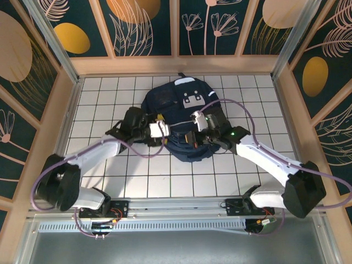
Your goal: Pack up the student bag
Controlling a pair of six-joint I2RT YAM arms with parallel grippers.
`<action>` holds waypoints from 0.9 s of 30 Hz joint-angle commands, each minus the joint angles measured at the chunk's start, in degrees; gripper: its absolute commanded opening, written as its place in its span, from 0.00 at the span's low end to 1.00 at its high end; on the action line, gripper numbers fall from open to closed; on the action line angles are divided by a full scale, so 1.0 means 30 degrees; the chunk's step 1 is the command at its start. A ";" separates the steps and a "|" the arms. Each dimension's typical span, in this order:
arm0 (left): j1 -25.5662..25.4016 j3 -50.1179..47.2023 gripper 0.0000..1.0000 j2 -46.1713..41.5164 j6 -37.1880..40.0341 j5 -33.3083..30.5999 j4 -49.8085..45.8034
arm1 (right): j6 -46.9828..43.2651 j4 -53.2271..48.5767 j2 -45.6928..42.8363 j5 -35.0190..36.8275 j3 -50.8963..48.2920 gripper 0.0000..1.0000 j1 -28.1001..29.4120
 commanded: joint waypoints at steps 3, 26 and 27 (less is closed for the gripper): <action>-0.0728 0.1347 0.80 -0.0007 0.0995 -0.0118 -0.1407 | -0.0136 -0.0451 0.0516 0.1127 0.0862 0.23 0.0322; 0.1098 0.1928 0.72 0.0573 0.3115 0.2298 -0.2903 | 0.5778 -0.1090 0.4669 1.3743 0.3141 0.11 0.5178; 0.1096 0.1951 0.72 0.0660 0.2964 0.2797 -0.2769 | 0.5899 -0.1394 0.4638 1.4056 0.3326 0.06 0.5298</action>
